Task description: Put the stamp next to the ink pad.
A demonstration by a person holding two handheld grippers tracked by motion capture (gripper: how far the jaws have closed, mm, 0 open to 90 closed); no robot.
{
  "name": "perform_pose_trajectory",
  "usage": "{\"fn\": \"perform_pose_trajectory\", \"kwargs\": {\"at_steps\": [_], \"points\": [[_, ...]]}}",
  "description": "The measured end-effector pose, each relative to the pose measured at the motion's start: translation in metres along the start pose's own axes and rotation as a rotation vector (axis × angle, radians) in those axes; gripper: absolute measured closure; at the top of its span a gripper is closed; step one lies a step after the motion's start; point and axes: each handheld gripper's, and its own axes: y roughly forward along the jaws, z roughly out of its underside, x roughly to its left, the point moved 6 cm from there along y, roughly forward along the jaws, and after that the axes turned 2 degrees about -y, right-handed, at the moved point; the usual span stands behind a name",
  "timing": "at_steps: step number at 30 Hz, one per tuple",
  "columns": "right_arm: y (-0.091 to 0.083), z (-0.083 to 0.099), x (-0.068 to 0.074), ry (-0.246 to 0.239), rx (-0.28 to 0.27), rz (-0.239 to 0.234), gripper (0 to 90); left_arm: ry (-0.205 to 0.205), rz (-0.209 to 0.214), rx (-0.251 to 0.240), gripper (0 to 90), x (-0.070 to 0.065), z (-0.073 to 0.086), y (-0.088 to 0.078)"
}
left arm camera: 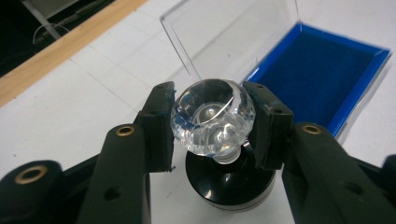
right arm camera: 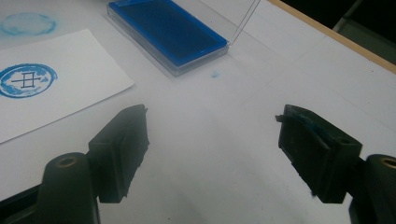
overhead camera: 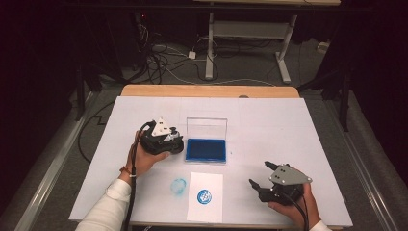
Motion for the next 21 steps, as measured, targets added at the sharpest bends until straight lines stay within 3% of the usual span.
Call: {"fn": "perform_pose_trajectory", "kwargs": {"at_steps": [7, 21], "points": [[0.0, 0.0, 0.001, -0.007, 0.004, -0.006, 24.8, 0.026, -0.015, 0.041, 54.8, -0.004, 0.008, 0.011], [0.001, 0.0, 0.003, -0.02, 0.009, -0.013, 24.8, 0.019, -0.007, 0.032, 54.8, -0.007, 0.013, 0.01]]}}
